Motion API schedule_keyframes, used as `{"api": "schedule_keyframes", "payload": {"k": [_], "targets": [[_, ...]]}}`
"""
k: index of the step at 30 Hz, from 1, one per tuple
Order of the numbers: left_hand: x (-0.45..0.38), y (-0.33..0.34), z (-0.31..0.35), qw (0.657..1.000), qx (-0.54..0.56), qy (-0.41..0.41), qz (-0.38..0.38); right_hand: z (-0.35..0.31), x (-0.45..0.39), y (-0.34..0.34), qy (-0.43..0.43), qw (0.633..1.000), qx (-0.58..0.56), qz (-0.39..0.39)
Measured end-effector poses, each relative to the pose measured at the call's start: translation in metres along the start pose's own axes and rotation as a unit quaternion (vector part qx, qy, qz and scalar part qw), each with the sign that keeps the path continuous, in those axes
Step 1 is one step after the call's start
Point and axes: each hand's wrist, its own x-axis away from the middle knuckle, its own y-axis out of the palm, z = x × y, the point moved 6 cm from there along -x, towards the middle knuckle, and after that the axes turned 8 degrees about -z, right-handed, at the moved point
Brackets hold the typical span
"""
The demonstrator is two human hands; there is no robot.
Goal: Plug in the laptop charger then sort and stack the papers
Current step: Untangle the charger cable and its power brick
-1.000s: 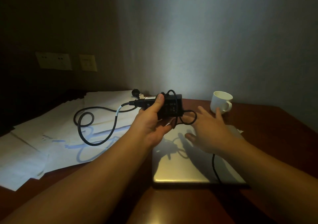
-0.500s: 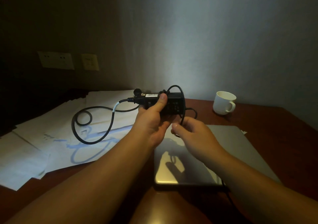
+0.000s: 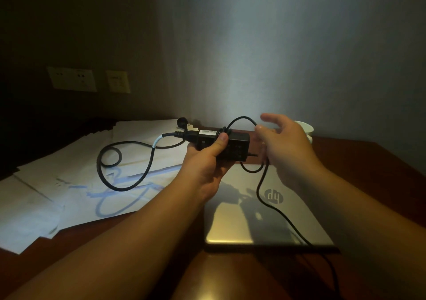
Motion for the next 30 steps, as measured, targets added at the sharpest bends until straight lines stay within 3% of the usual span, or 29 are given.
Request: {"api": "schedule_keyframes", "payload": {"k": [8, 16, 24, 30], "targets": [[0.008, 0.005, 0.003, 1.000, 0.019, -0.011, -0.006, 0.005, -0.027, -0.019, -0.042, 0.978, 0.202, 0.024], [0.017, 0.011, 0.008, 0.999, 0.037, -0.021, 0.005, 0.034, -0.033, -0.025, 0.016, 0.964, 0.264, -0.012], [0.018, 0.008, 0.006, 0.998, 0.037, -0.039, 0.031, 0.035, -0.030, -0.020, -0.003, 0.897, 0.440, -0.035], [0.016, -0.001, 0.003, 0.989, -0.095, -0.091, 0.070, 0.043, -0.029, -0.011, -0.014, 0.858, 0.507, -0.088]]}}
